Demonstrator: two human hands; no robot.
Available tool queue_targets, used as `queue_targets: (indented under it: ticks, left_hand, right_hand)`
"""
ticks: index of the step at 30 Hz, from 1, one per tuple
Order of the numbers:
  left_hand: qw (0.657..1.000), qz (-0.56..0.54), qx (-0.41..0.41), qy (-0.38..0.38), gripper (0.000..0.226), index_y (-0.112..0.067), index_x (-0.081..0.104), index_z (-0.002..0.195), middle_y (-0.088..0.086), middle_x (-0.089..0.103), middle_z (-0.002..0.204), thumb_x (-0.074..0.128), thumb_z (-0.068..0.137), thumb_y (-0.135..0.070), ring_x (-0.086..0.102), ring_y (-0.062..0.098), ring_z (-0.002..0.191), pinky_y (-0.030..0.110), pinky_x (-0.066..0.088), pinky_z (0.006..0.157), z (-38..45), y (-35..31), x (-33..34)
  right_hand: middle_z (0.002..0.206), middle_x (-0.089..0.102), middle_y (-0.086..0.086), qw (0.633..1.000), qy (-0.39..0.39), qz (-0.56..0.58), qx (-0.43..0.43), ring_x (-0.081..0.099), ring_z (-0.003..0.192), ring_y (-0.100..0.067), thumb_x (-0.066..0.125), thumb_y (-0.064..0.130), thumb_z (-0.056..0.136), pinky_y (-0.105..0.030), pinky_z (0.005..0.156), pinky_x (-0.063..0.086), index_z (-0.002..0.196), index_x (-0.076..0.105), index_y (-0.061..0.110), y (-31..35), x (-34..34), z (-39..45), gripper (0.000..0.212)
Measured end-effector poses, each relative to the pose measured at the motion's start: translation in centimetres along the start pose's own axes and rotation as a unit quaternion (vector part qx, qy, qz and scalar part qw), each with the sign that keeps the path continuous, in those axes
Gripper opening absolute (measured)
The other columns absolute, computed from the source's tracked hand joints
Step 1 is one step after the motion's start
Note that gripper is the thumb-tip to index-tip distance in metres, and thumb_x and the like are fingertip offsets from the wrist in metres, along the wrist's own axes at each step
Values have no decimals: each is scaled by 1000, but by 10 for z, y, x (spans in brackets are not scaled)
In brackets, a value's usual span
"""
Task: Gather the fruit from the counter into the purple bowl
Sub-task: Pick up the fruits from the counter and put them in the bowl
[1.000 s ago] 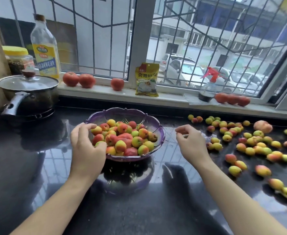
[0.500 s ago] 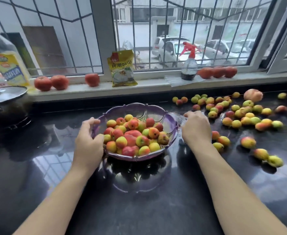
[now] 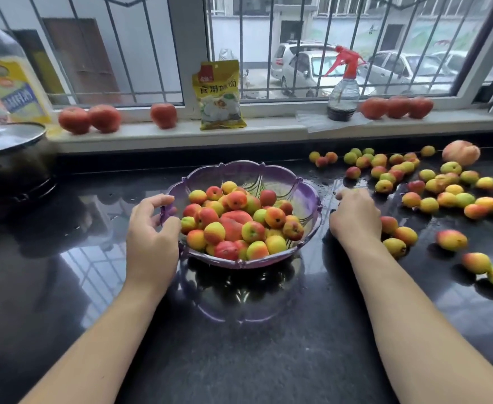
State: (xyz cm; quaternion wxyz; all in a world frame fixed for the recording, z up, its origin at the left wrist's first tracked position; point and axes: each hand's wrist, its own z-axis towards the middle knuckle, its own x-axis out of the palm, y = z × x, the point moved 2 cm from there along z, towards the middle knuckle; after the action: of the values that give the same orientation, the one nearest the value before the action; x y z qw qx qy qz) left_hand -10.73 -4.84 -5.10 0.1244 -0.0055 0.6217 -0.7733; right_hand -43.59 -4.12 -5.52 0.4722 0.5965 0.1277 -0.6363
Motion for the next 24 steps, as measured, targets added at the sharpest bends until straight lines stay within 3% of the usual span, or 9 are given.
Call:
queue_targets:
  ticks: [3, 5, 7, 11, 15, 19, 21, 24]
  left_hand:
    - [1000, -7, 3, 5, 34, -38, 64, 107, 5, 64, 127, 54, 79, -21, 67, 17, 116, 50, 56, 102, -2, 0, 1]
    - [1000, -12, 1, 8, 34, -38, 64, 108, 6, 63, 127, 54, 80, -22, 66, 16, 116, 49, 56, 101, -2, 1, 1]
    - [1000, -19, 5, 5, 34, -37, 64, 107, 6, 62, 126, 53, 79, -21, 65, 14, 115, 48, 55, 102, -2, 3, 3]
    - [1000, -19, 21, 2, 32, -38, 63, 105, -10, 58, 120, 51, 80, -22, 63, 8, 113, 43, 55, 102, 0, 5, 5]
    - [1000, -19, 25, 1, 32, -38, 63, 106, -14, 57, 119, 52, 80, -22, 63, 11, 115, 49, 54, 104, -1, 7, 5]
    - [1000, -13, 22, 3, 31, -39, 63, 106, -12, 56, 120, 52, 81, -24, 62, 14, 116, 52, 54, 103, -1, 5, 4]
    - [1000, -15, 14, 9, 33, -40, 62, 107, -7, 56, 123, 52, 79, -26, 62, 13, 116, 50, 53, 104, -1, 5, 4]
    - [999, -1, 28, 40, 32, -37, 61, 114, -8, 48, 129, 56, 83, -28, 54, 1, 115, 35, 47, 107, -6, 2, 8]
  right_hand:
    - [124, 63, -13, 989, -82, 116, -26, 60, 111, -34, 60, 15, 97, -34, 88, 46, 126, 64, 13, 0, -18, 2, 30]
    - [109, 67, -4, 954, -134, 259, -75, 63, 98, -21, 63, 26, 98, -23, 78, 45, 120, 63, 13, 9, -44, -2, 26]
    - [99, 66, 5, 922, -97, 344, -149, 62, 89, -9, 67, 27, 96, -13, 73, 45, 112, 63, 15, 27, -61, -14, 20]
    - [94, 70, 9, 932, 71, 256, -245, 65, 90, -5, 72, 23, 93, -18, 76, 52, 104, 68, 22, 56, -43, -30, 12]
    - [102, 72, 9, 917, 131, 297, -231, 67, 97, -6, 68, 22, 95, -26, 85, 57, 112, 72, 21, 56, -34, -25, 17]
    - [101, 73, 2, 896, 63, 408, -162, 70, 95, -13, 57, 11, 100, -32, 87, 59, 108, 71, 14, 48, -28, -24, 16]
    - [97, 72, 1, 900, 16, 407, -152, 69, 94, -12, 55, 9, 100, -28, 83, 58, 106, 70, 14, 47, -23, -27, 16]
    - [97, 68, 6, 905, -54, 403, -125, 63, 90, -1, 55, 9, 99, -7, 72, 48, 105, 69, 16, 44, -24, -30, 17]
